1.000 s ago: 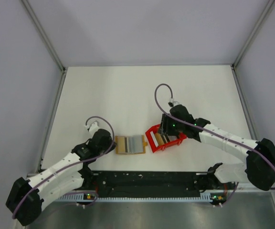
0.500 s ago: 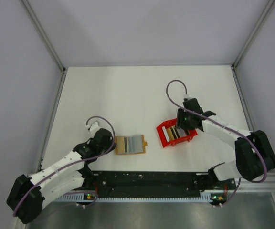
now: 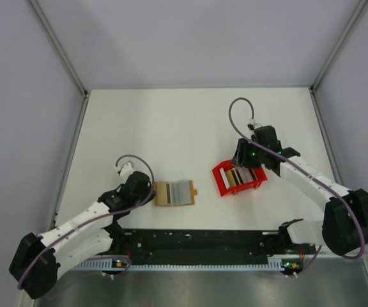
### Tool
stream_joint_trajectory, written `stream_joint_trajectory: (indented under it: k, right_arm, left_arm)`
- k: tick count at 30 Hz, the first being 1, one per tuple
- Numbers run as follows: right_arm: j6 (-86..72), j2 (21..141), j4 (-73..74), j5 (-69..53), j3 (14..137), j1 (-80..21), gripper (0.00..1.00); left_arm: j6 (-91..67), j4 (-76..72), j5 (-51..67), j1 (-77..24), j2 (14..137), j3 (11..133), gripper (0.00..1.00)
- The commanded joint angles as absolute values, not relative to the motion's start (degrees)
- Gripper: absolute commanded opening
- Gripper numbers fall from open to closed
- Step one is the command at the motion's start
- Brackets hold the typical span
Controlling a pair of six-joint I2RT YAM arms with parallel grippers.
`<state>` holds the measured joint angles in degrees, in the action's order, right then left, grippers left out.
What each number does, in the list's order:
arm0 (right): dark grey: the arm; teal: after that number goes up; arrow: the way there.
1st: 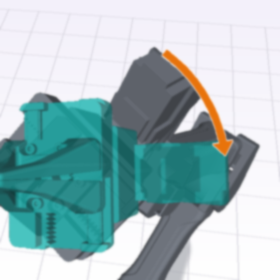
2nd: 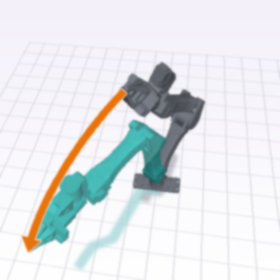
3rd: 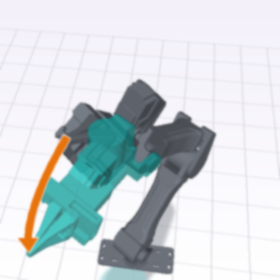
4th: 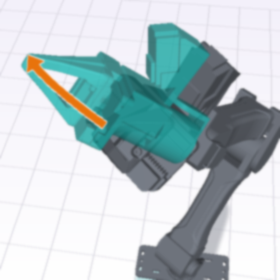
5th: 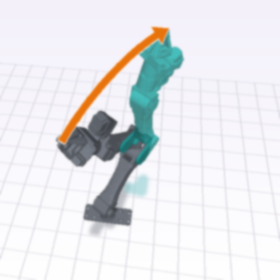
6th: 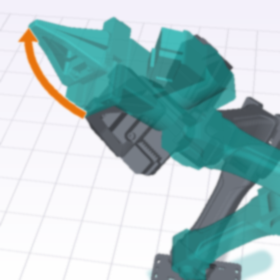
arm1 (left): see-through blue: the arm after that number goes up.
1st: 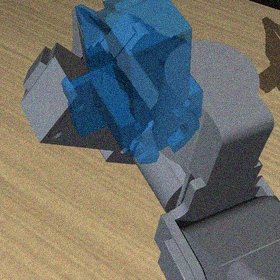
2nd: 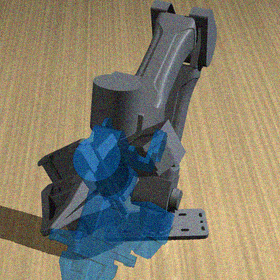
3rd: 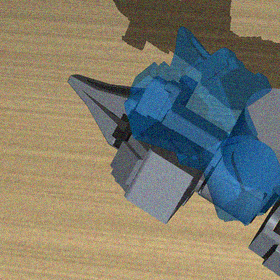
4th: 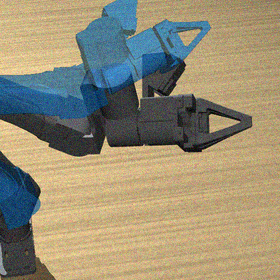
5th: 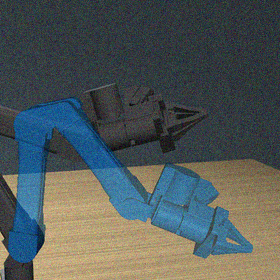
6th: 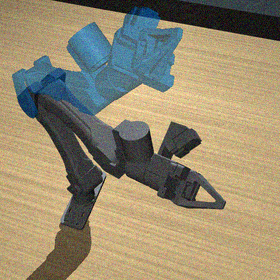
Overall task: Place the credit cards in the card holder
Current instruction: Pick up the credit card from the storage box.
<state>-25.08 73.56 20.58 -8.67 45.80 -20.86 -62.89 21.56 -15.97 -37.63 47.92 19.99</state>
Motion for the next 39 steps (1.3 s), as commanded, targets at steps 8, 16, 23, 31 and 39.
stream_joint_trajectory:
  k: [8, 16, 23, 31, 39]
  right_arm:
    - [-24.7, 75.2, 23.0, -2.6, 46.1, -20.5, 0.56]
    - [-22.2, 83.0, 26.7, 2.6, 49.5, -20.5, 0.71]
    - [-20.0, 85.7, 29.0, 1.2, 49.9, -20.6, 0.81]
    - [-20.4, 88.4, 30.5, -4.8, 50.5, -21.9, 0.77]
    - [-23.5, 84.3, 28.0, -10.5, 51.1, -22.0, 0.47]
  left_arm:
    - [-62.0, 19.5, -16.1, -37.6, 48.9, 22.1, 0.0]
    - [-62.1, 19.7, -16.1, -37.6, 48.9, 22.0, 0.0]
    - [-62.2, 18.6, -15.9, -37.6, 49.4, 21.4, 0.0]
    - [-62.6, 17.6, -15.2, -37.5, 50.1, 20.9, 0.0]
    - [-62.6, 17.5, -14.9, -37.5, 50.3, 20.8, 0.0]
